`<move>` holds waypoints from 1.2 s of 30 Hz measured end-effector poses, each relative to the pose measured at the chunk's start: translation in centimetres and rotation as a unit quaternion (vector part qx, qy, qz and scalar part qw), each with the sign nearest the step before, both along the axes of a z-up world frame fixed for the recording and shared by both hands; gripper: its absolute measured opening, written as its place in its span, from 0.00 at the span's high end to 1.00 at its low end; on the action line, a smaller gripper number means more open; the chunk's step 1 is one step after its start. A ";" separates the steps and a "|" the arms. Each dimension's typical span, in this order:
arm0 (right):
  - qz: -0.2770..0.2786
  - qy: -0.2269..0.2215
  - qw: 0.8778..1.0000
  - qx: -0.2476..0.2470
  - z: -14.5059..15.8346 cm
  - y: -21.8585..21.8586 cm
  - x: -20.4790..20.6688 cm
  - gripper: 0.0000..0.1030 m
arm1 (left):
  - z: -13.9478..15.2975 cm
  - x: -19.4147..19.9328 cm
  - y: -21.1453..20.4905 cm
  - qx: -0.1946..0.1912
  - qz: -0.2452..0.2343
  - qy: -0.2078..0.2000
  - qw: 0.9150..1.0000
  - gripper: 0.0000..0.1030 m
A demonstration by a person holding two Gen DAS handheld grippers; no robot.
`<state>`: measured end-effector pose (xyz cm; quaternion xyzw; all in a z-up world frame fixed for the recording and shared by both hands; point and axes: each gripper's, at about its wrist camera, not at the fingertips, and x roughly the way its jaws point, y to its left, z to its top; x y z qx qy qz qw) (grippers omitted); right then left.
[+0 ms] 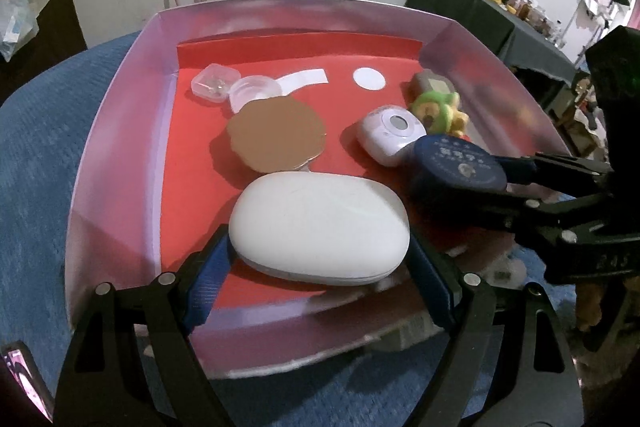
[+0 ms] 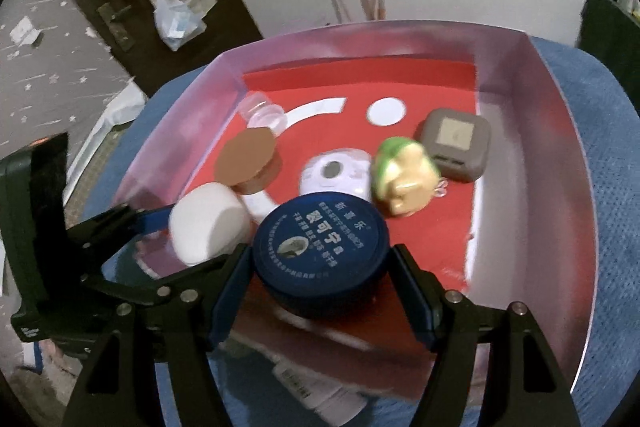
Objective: Organize rigid objects
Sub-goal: 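Carry the white case with the left gripper while the right gripper carries the blue tin, then set down the white case with the left gripper while the right gripper sets down the blue tin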
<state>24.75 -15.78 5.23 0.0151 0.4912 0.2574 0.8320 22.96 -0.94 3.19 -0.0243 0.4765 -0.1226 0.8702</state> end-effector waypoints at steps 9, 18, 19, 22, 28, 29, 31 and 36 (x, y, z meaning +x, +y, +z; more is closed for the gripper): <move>-0.010 -0.046 0.999 -0.027 0.2 0.6 0.6 0.30 | -0.7 1.4 -0.4 0.018 0.030 -0.021 0.999 0.19; -0.031 -0.062 0.996 -0.054 -0.3 0.0 1.4 0.30 | -1.0 2.0 -0.6 0.027 0.040 -0.030 0.998 0.19; -0.030 -0.064 0.996 -0.059 -0.3 0.2 1.3 0.30 | -1.1 2.0 -0.7 0.030 0.040 -0.027 0.998 0.19; -0.030 -0.052 0.997 -0.055 -0.7 0.4 1.5 0.30 | -1.1 2.3 -0.8 0.028 0.044 -0.025 0.998 0.19; -0.033 -0.049 0.997 -0.054 -0.9 0.3 1.8 0.30 | -1.1 2.3 -0.7 0.030 0.045 -0.022 0.998 0.19; -0.032 -0.049 0.997 -0.054 -0.9 0.3 1.8 0.30 | -1.1 2.3 -0.7 0.031 0.044 -0.022 0.998 0.19; -0.031 -0.048 0.997 -0.052 -0.9 0.3 1.8 0.30 | -1.2 2.3 -0.7 0.033 0.043 -0.022 0.998 0.19; -0.030 -0.042 0.998 -0.035 -0.7 -0.1 1.6 0.30 | -1.1 2.2 -1.0 0.039 0.039 -0.023 0.998 0.19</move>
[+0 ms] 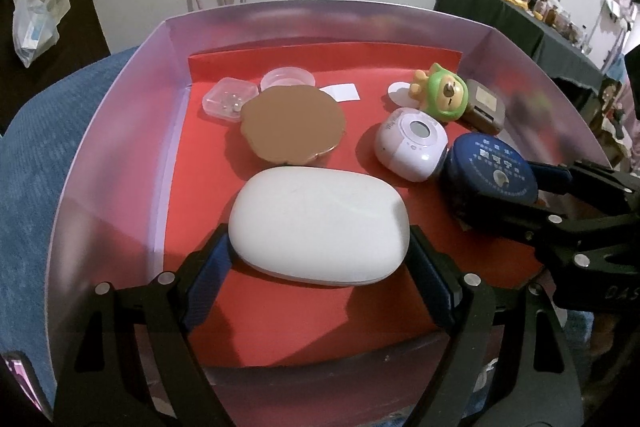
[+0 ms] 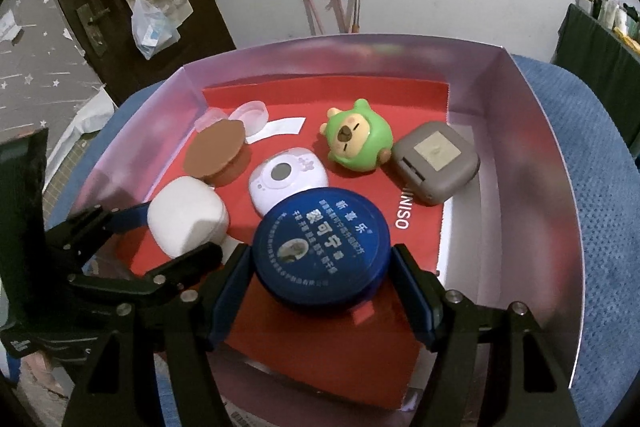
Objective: Organize rigid objects
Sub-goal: 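Set down the white case with the left gripper while the right gripper sets down the blue tin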
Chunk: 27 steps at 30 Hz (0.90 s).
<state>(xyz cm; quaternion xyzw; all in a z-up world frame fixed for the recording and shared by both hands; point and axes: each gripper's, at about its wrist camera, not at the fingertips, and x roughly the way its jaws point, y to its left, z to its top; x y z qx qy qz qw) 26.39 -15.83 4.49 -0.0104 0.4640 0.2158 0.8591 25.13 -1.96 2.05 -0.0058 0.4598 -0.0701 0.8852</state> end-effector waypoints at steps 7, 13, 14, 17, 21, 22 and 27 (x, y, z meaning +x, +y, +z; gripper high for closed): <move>0.003 -0.001 1.000 0.011 0.2 -0.3 -0.6 0.30 | 0.0 -0.1 0.1 -0.004 -0.001 0.001 1.000 0.19; 0.006 -0.009 1.000 0.026 1.0 -0.5 -1.4 0.28 | 0.0 -0.5 -0.3 0.006 -0.005 -0.001 1.000 0.19; 0.006 -0.011 1.000 0.026 1.1 -0.5 -1.5 0.27 | -0.1 -0.6 -0.3 0.008 -0.006 -0.002 1.000 0.18; 0.006 -0.014 0.999 0.031 1.5 -0.7 -1.9 0.26 | 0.0 -0.7 -0.1 0.002 -0.006 -0.003 1.000 0.19; 0.009 -0.016 0.999 0.039 1.9 -0.9 -2.5 0.22 | 0.3 -0.8 0.4 -0.016 -0.006 -0.004 1.000 0.18; 0.010 -0.018 0.999 0.040 2.0 -1.0 -2.7 0.22 | 0.3 -0.8 0.6 -0.021 -0.006 -0.004 1.000 0.17; 0.012 -0.025 0.998 0.051 2.8 -1.3 -3.4 0.20 | 0.9 -1.0 0.7 -0.028 -0.007 -0.011 1.000 0.08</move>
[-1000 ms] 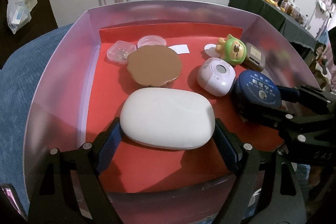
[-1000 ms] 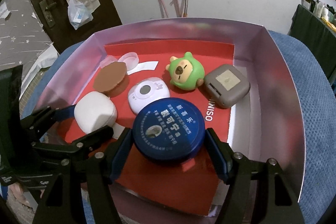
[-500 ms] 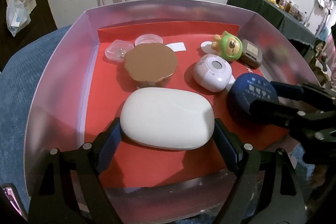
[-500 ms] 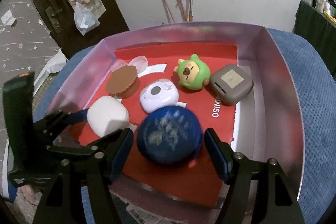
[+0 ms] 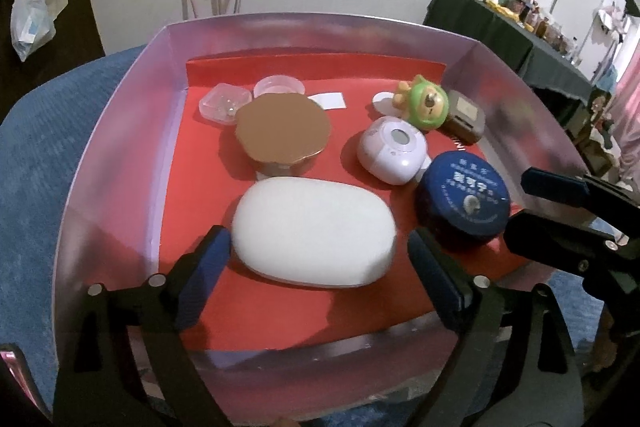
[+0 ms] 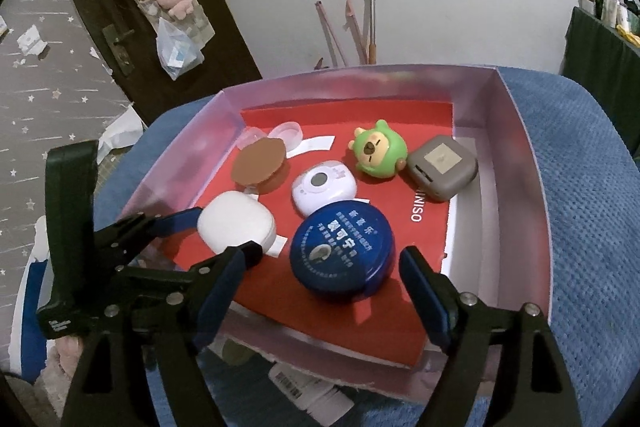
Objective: Organize rigid objects
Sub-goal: 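Set down the white case with the left gripper while the right gripper sets down the blue tin, then withdraw both grippers from the tray toward the two bottles on the table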
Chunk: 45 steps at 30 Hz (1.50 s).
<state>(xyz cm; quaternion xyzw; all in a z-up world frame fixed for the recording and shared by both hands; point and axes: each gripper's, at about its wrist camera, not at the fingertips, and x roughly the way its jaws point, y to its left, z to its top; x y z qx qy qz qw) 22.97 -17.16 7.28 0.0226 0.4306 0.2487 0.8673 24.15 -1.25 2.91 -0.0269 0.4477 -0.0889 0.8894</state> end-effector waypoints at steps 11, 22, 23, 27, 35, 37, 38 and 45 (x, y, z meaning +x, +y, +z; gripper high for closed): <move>0.007 -0.013 1.000 0.023 1.4 -0.9 -2.0 0.15 | 1.2 -1.6 -0.3 0.009 -0.007 -0.024 1.000 0.00; 0.006 -0.044 0.999 0.023 2.9 -1.4 -4.4 0.03 | 3.0 -4.0 -0.8 0.013 -0.011 -0.049 0.999 0.00; 0.007 -0.046 0.999 0.023 3.0 -1.4 -4.6 0.03 | 3.1 -4.3 -0.8 0.010 -0.011 -0.051 0.999 0.00; 0.011 -0.060 0.998 0.020 3.5 -1.4 -5.8 0.00 | 3.5 -5.3 -0.9 0.006 -0.012 -0.055 0.998 0.00; 0.014 -0.080 0.997 0.014 4.1 -1.6 -8.0 0.00 | 3.7 -7.2 -1.0 0.001 -0.010 -0.061 0.998 0.00; 0.015 -0.085 0.996 0.011 4.2 -1.6 -8.5 0.00 | 3.7 -7.6 -1.0 0.003 -0.009 -0.063 0.998 0.00; 0.016 -0.086 0.996 0.011 4.2 -1.6 -8.7 0.00 | 3.7 -7.8 -1.0 0.004 -0.009 -0.063 0.998 0.00; 0.009 -0.087 0.996 0.001 3.7 -2.2 -9.8 0.00 | 3.0 -9.1 -0.8 -0.008 -0.005 -0.051 0.999 0.00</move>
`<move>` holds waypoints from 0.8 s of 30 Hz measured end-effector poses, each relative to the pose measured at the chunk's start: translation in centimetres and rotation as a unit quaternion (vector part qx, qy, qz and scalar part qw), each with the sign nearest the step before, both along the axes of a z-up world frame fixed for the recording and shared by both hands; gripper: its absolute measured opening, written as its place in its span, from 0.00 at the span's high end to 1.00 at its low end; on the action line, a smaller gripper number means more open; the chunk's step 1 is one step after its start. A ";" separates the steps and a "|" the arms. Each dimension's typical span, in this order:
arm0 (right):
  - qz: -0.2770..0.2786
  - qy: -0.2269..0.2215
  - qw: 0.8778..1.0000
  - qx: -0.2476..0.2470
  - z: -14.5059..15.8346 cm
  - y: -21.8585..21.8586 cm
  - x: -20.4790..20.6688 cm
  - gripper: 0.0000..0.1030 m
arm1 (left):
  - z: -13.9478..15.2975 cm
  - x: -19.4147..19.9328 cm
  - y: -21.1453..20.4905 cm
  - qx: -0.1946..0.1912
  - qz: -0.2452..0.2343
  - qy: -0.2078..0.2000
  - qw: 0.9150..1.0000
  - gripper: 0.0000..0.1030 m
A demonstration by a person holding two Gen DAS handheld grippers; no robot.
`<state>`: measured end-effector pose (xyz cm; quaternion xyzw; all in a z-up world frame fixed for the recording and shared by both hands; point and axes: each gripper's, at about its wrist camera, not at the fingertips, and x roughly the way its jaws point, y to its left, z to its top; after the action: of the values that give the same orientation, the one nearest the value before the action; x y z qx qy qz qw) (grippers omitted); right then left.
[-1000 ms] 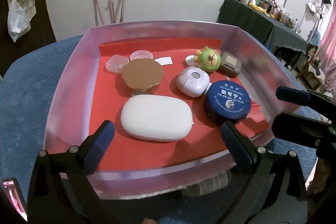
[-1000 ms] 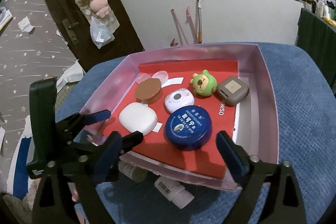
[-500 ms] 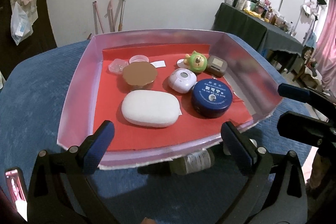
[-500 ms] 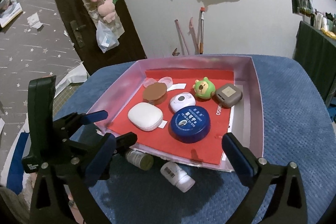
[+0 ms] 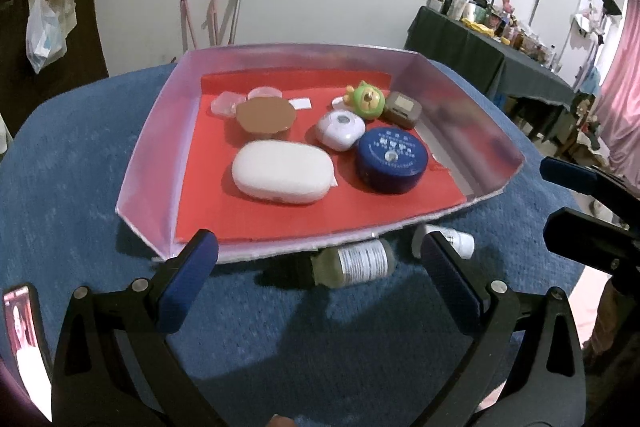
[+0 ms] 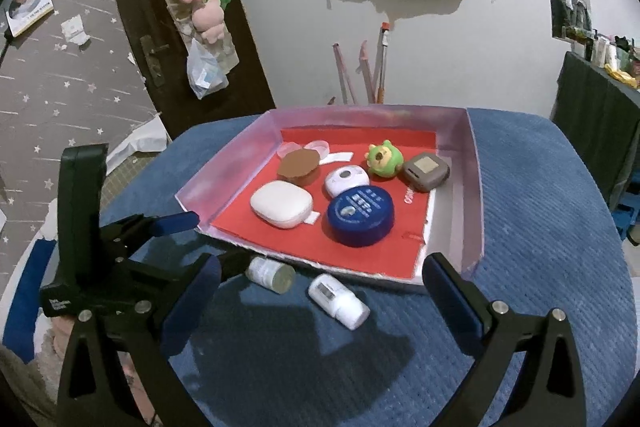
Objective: Organize rigid objects
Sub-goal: 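Withdraw both grippers from the tray toward the two bottles on the table, then grasp the dropper bottle with the left gripper while the right gripper grasps the white bottle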
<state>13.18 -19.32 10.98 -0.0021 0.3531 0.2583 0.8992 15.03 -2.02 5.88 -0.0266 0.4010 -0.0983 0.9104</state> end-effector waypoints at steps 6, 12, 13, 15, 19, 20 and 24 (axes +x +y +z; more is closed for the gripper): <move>-0.001 0.016 1.000 -0.026 -1.9 -0.1 -0.5 0.27 | -1.2 -0.6 0.0 -0.007 0.007 0.016 1.000 0.00; 0.000 0.028 0.998 -0.064 -4.5 0.4 -0.3 0.37 | -2.4 -0.6 -0.4 -0.007 0.014 0.028 0.999 0.00; -0.002 0.030 0.997 -0.074 -5.0 0.5 -0.1 0.37 | -2.5 -0.6 -0.5 -0.007 0.015 0.030 0.999 0.00; -0.003 0.031 0.996 -0.085 -5.7 0.7 0.1 0.40 | -2.9 -0.5 -0.8 -0.006 0.017 0.034 0.999 0.00; -0.002 0.033 0.995 -0.099 -6.7 1.0 0.7 0.46 | -3.6 0.0 -1.1 0.000 0.029 0.046 0.999 0.00; -0.002 0.033 0.995 -0.099 -6.8 1.0 0.8 0.48 | -3.9 0.2 -1.1 0.002 0.031 0.049 0.998 0.00; 0.002 0.037 0.994 -0.099 -7.2 1.2 1.3 0.50 | -4.8 0.7 -1.1 0.006 0.041 0.063 0.997 0.00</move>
<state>14.44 -18.15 3.81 -0.0828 0.4100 0.2239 0.8803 15.74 -3.14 1.07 -0.0436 0.4563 -0.0564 0.8869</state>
